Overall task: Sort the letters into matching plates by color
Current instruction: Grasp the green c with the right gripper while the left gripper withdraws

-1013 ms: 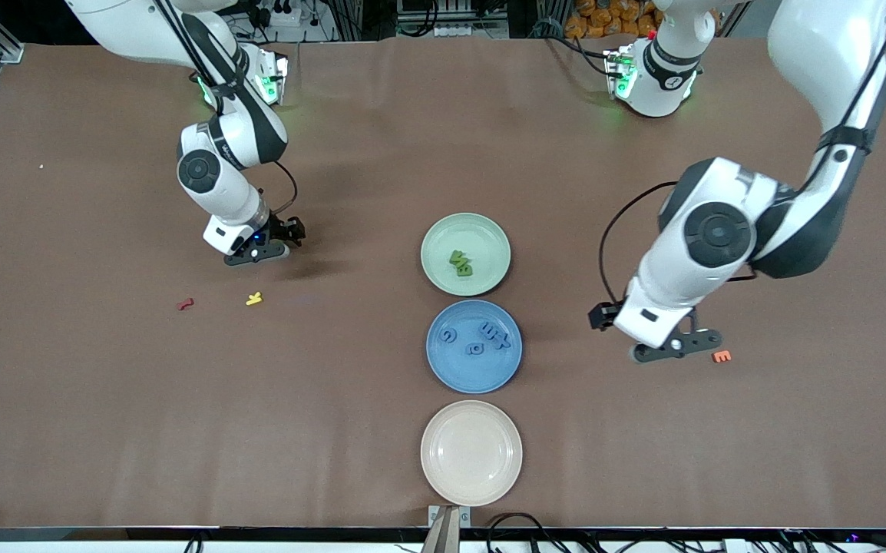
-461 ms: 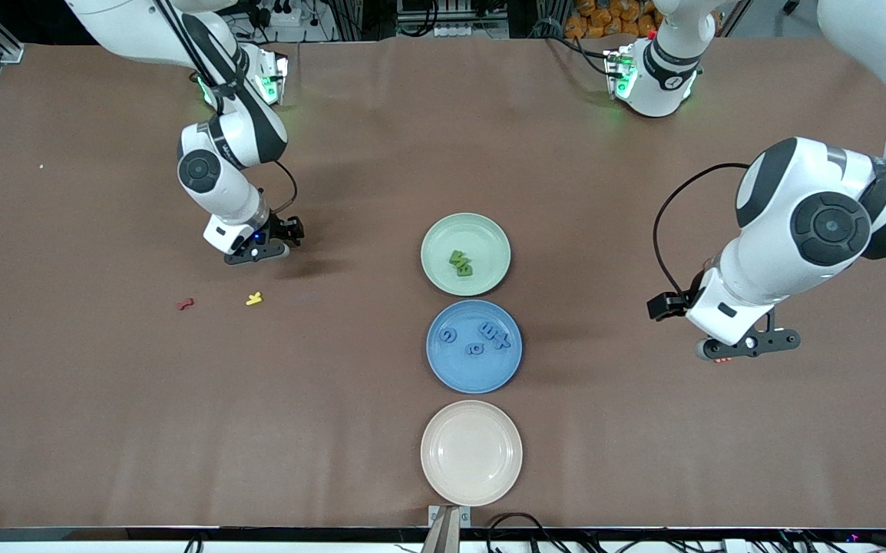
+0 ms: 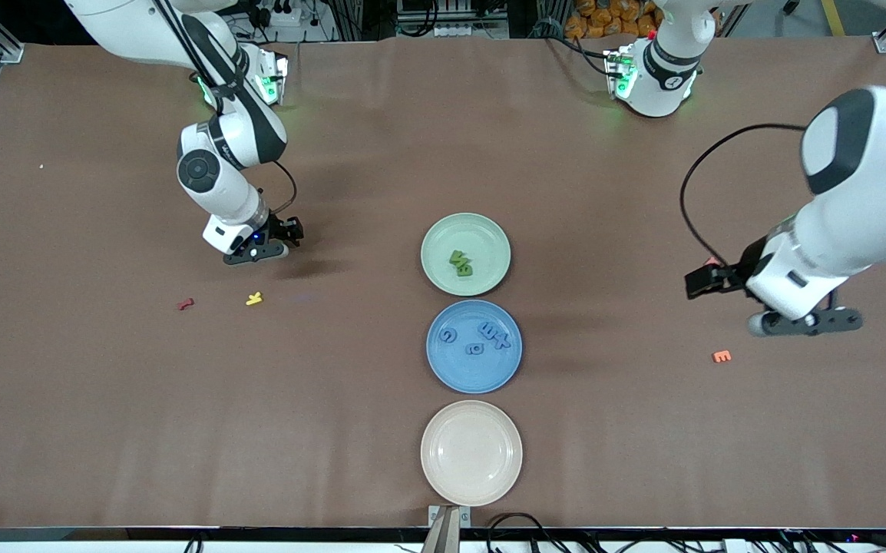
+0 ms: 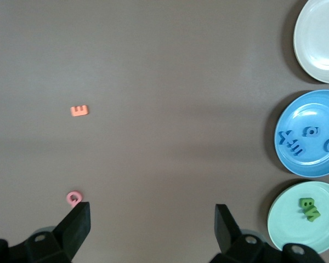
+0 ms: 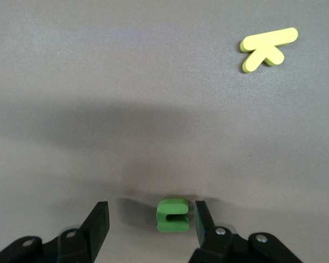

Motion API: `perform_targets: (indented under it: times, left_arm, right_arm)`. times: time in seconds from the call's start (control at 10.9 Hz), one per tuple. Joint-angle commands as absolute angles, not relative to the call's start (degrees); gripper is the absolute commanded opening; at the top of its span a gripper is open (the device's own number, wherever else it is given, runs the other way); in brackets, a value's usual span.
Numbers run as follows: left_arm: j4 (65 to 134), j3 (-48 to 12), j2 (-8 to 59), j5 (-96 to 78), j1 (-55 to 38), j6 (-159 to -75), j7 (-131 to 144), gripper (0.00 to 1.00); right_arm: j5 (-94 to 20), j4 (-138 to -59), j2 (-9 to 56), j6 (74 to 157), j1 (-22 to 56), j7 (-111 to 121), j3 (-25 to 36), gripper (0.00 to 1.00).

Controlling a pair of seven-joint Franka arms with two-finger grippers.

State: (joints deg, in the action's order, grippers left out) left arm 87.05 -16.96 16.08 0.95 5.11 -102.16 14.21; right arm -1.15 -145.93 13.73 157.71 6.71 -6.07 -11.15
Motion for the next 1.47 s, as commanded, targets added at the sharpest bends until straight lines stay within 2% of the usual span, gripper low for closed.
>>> perform_targets:
  times: [0.0,0.09,0.55,0.74,0.92,1.11,1.38]
  left_arm:
    - [89.7,-10.8,8.1,-1.1,2.0,-99.1,12.3,1.0]
    - [89.7,-9.0,5.9,-1.1,1.4,-98.1,12.1,1.0]
    - [89.9,-7.2,-1.0,-1.3,1.8,-94.1,3.9,1.0]
    - [89.5,-6.4,-1.3,-1.4,1.4,-92.7,3.1,1.0]
    - [88.4,-6.4,-0.6,-4.1,2.2,-91.0,3.1,1.0]
    - [88.2,-6.8,-0.4,-5.5,4.2,-89.7,3.2,1.0]
    - [86.6,-7.2,-1.0,-2.7,4.0,-89.3,3.2,1.0]
  right_arm:
    - [-0.6,-146.8,13.8,159.0,5.9,-6.9,-11.3,0.65]
    - [-0.6,-146.8,14.1,159.2,5.9,-6.9,-11.3,0.64]
    - [0.7,-147.0,14.6,159.3,5.8,-6.2,-11.2,0.58]
    - [3.2,-147.1,14.6,159.3,5.7,-6.2,-10.6,0.47]
    - [3.4,-147.1,14.6,159.3,5.8,-6.2,-10.5,0.28]
    - [3.9,-147.1,14.6,159.2,5.7,-6.2,-10.5,0.0]
    - [3.4,-146.1,13.9,158.4,5.8,-8.9,-10.6,0.0]
